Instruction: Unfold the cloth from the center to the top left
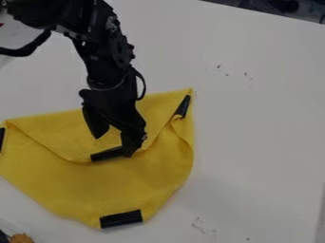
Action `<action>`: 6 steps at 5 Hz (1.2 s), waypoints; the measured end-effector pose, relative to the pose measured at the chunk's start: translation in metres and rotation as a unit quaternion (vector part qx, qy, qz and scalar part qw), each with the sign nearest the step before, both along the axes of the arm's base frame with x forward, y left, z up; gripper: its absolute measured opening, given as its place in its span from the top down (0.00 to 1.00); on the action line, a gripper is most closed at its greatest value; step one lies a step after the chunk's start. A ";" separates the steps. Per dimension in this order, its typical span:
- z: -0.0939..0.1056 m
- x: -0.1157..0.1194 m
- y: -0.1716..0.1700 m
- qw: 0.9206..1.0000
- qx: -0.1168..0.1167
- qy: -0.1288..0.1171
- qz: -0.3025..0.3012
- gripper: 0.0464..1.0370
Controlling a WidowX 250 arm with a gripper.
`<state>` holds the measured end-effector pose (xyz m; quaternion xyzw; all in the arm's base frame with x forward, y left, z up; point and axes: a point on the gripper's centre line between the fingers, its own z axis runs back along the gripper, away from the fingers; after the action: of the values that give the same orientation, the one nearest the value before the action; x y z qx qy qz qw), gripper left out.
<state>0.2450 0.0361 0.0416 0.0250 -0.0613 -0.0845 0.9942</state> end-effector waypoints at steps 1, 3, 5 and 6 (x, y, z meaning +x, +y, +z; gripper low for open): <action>-0.005 -0.001 -0.001 1.000 -0.003 0.009 0.001 0.04; -0.029 -0.001 0.003 1.000 -0.023 0.017 0.002 0.04; -0.037 0.003 0.007 0.999 -0.035 0.019 0.005 0.07; -0.037 0.005 0.010 0.999 -0.033 0.021 0.007 0.35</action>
<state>0.2496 0.0465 0.0043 -0.0089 -0.0432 -0.0756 0.9962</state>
